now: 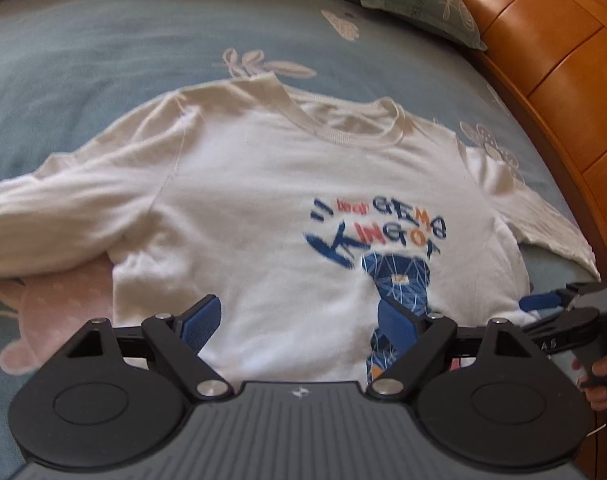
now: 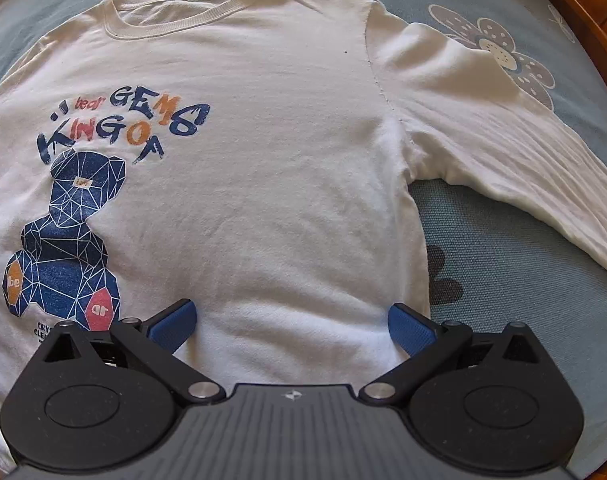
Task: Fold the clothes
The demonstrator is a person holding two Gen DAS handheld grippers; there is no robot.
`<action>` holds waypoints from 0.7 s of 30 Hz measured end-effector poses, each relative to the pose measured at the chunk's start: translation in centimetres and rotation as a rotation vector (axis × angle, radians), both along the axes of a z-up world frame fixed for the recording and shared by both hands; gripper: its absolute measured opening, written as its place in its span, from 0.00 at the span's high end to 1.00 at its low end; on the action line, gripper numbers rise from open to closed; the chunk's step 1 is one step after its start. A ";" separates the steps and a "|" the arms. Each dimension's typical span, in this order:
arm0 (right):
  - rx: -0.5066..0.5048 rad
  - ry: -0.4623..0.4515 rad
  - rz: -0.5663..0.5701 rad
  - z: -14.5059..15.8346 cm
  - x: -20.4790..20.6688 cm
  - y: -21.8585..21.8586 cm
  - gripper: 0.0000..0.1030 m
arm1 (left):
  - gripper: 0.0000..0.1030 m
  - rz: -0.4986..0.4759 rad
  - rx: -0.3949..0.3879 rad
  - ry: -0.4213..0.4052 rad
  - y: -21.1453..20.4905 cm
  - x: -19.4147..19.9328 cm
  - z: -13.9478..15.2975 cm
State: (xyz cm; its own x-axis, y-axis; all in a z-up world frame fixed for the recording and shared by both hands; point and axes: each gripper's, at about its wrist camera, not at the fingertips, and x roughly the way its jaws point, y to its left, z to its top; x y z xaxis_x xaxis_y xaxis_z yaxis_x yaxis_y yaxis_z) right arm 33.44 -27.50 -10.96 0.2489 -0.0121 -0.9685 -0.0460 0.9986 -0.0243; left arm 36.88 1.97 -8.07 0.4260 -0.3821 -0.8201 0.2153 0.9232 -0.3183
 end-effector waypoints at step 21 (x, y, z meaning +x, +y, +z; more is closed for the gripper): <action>-0.014 -0.066 0.026 0.4 -1.2 0.3 0.00 | 0.19 0.050 0.030 -0.017 3.3 2.7 -2.5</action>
State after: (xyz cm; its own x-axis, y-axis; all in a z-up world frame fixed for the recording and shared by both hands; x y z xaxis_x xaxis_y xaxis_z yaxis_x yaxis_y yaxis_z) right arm 32.26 -27.23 -10.56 0.3128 -0.0181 -0.9496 -0.0698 0.9967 -0.0420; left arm 39.61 5.25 -10.62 0.4579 -0.3351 -0.8234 0.1736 0.9421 -0.2869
